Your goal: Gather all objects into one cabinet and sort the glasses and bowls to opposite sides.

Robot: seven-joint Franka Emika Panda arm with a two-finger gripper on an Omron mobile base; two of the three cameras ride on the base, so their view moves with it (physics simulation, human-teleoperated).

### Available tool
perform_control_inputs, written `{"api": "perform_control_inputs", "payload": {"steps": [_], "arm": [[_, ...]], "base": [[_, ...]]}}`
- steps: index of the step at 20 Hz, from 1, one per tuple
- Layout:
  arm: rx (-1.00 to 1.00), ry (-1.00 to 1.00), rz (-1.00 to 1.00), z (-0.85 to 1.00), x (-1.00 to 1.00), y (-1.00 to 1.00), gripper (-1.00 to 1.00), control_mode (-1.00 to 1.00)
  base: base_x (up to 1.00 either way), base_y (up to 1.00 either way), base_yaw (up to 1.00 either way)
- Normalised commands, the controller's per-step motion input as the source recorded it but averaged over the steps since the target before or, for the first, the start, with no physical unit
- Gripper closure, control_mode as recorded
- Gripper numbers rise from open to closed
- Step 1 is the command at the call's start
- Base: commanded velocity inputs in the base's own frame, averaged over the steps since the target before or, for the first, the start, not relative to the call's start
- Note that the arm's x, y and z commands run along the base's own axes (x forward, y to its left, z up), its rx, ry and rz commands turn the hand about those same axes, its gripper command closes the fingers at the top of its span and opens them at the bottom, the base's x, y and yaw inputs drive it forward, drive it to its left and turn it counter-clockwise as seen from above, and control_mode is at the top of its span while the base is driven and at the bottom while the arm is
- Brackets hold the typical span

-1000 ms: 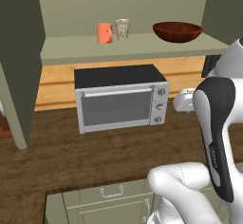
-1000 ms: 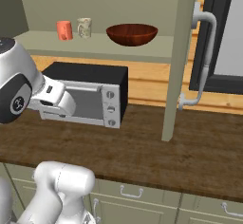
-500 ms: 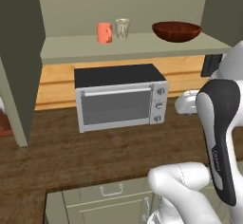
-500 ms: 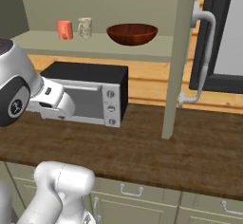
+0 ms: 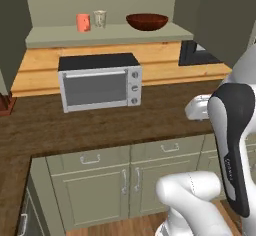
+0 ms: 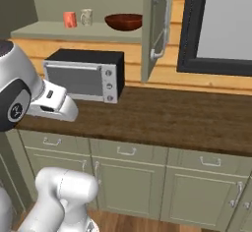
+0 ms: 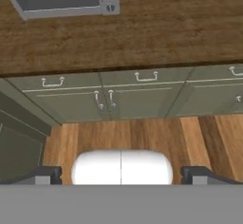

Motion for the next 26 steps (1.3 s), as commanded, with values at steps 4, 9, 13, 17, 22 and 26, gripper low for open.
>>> {"api": "perform_control_inputs", "payload": {"steps": [4, 9, 13, 17, 22, 26], "arm": [[0.00, 0.00, 0.00, 0.00, 0.00, 0.00, -1.00, 1.00], [0.00, 0.00, 0.00, 0.00, 0.00, 0.00, -1.00, 1.00], [0.00, 0.00, 0.00, 0.00, 0.00, 0.00, -1.00, 1.00], [0.00, 0.00, 0.00, 0.00, 0.00, 0.00, -1.00, 1.00], [0.00, 0.00, 0.00, 0.00, 0.00, 0.00, -1.00, 1.00], [0.00, 0.00, 0.00, 0.00, 0.00, 0.00, -1.00, 1.00]], "base": [[-0.32, -0.11, -0.21], [-0.15, 0.00, -0.50], [-0.09, -0.12, -0.77], [0.00, 0.00, -0.93], [0.00, 0.00, -0.88], [0.04, 0.00, -0.77]]}}
